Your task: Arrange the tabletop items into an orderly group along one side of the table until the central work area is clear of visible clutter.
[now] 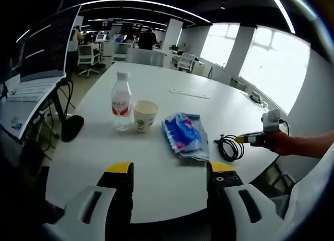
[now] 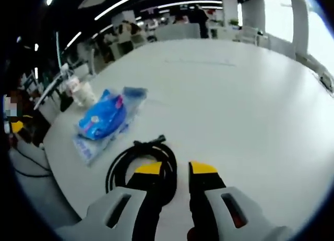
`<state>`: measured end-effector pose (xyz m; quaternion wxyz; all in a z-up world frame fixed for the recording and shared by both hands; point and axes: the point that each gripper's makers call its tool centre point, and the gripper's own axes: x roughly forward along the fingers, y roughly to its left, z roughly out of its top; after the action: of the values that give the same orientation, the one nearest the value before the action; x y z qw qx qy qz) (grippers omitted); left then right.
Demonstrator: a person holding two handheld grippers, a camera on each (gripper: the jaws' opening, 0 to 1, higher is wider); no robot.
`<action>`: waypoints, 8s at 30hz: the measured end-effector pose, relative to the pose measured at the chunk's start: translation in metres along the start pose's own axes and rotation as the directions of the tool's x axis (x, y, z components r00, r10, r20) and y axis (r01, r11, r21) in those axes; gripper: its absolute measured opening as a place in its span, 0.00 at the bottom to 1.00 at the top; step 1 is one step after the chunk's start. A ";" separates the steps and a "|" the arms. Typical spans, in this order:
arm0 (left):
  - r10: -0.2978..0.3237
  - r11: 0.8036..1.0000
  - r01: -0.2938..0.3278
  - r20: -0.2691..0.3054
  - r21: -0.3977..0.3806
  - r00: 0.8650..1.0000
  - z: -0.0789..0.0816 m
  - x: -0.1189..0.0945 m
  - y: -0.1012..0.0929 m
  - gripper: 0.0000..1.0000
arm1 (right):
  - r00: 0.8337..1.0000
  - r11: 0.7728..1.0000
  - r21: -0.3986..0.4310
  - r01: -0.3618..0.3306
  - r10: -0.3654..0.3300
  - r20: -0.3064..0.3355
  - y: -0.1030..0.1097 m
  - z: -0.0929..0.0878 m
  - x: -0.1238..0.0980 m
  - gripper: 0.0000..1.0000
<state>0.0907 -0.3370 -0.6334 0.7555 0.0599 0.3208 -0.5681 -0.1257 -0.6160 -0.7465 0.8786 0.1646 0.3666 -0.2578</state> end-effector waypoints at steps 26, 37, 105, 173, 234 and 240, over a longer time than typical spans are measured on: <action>-0.017 0.999 0.018 -0.034 0.029 0.999 -0.007 0.006 -0.011 0.54 | 0.999 0.998 -0.057 -0.033 0.031 -0.028 -0.001 -0.004 -0.001 0.27; -0.014 1.000 0.015 -0.026 0.016 1.000 -0.008 0.003 -0.009 0.55 | 0.998 0.993 -0.107 -0.059 0.059 -0.005 0.014 0.016 0.002 0.28; 0.078 0.993 -0.075 0.022 -0.096 0.997 -0.024 -0.028 0.016 0.55 | 0.942 0.918 -0.213 -0.334 0.319 -0.103 0.139 0.119 0.135 0.17; 0.016 0.996 -0.015 0.018 -0.089 1.000 -0.031 -0.018 -0.001 0.54 | 0.952 0.948 -0.103 -0.301 0.294 -0.081 0.124 0.040 0.045 0.24; -0.010 0.992 0.011 0.011 -0.127 1.000 -0.035 -0.013 -0.010 0.53 | 0.985 0.967 0.241 -0.079 0.039 0.167 -0.039 0.089 0.007 0.01; -0.003 0.991 0.005 0.013 -0.131 1.000 -0.036 -0.016 -0.008 0.53 | 0.984 0.965 0.255 -0.060 0.015 0.176 -0.053 0.097 0.007 0.02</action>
<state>0.0662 -0.3101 -0.6507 0.7586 0.0060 0.3528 -0.5478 -0.0973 -0.7079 -0.6913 0.8827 0.2620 0.2493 -0.3000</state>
